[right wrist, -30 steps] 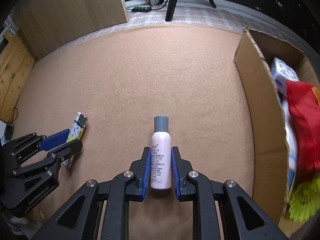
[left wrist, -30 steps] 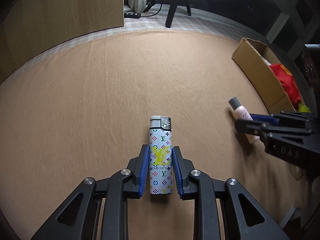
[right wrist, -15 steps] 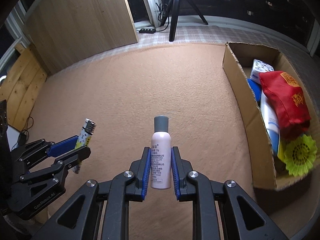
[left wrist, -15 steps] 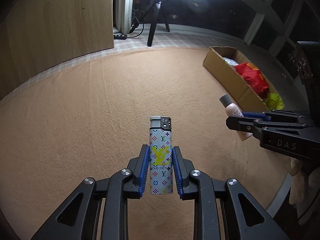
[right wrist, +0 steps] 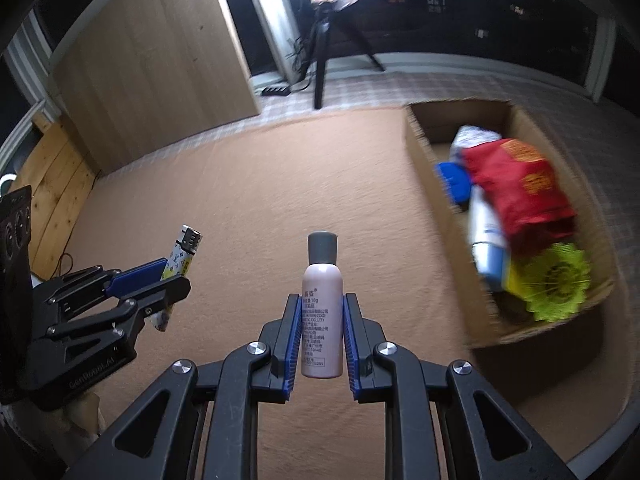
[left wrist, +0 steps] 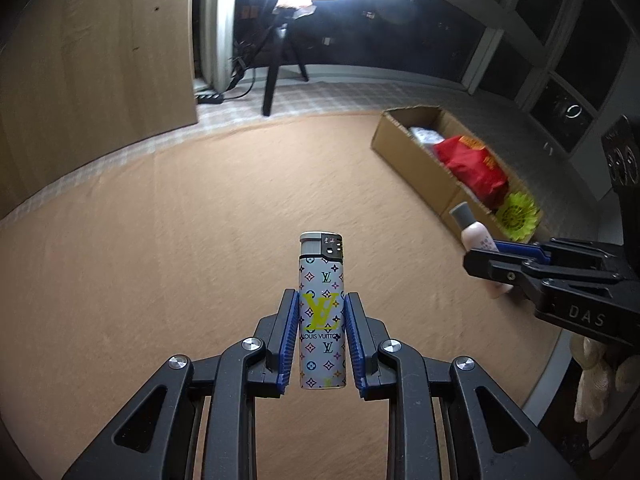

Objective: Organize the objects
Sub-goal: 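Carry the lighter and pink bottle over the box with both tools, then lower both items into the box and open both tools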

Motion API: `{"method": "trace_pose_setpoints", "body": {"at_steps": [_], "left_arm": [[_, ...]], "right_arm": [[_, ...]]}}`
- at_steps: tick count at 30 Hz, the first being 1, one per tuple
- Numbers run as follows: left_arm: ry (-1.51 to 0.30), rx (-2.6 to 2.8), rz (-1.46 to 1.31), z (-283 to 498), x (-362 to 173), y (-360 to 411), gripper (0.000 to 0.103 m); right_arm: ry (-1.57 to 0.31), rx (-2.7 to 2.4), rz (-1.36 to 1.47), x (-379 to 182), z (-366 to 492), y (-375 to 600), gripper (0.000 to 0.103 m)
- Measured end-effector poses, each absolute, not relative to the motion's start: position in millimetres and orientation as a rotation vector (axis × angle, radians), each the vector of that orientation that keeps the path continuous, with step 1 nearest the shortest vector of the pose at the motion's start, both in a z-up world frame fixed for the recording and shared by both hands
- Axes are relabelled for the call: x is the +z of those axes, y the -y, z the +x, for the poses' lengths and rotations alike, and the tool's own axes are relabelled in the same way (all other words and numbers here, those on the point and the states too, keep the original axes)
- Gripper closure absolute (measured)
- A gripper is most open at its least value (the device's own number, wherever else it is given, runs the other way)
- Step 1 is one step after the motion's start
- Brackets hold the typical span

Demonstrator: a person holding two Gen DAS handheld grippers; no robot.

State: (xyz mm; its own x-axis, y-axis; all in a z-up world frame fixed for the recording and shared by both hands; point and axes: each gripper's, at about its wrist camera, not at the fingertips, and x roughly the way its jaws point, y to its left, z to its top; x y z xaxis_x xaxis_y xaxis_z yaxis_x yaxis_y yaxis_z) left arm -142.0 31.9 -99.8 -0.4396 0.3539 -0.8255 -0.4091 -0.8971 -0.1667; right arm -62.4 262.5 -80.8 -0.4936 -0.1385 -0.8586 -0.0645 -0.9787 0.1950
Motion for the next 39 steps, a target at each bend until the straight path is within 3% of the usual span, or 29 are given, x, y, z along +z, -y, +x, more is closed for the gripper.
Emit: {"method": "trace_pose_setpoints", "body": {"at_steps": [21, 39], "left_arm": [[-0.059, 2.235, -1.233, -215, -73, -204, 0.078], [-0.089, 2.251, -1.334, -276, -110, -279, 0.078]], "right_arm": [[0.376, -2.867, 1.588, -65, -67, -426, 0.085], [0.423, -2.800, 1.660, -101, -92, -482, 0.085]]}}
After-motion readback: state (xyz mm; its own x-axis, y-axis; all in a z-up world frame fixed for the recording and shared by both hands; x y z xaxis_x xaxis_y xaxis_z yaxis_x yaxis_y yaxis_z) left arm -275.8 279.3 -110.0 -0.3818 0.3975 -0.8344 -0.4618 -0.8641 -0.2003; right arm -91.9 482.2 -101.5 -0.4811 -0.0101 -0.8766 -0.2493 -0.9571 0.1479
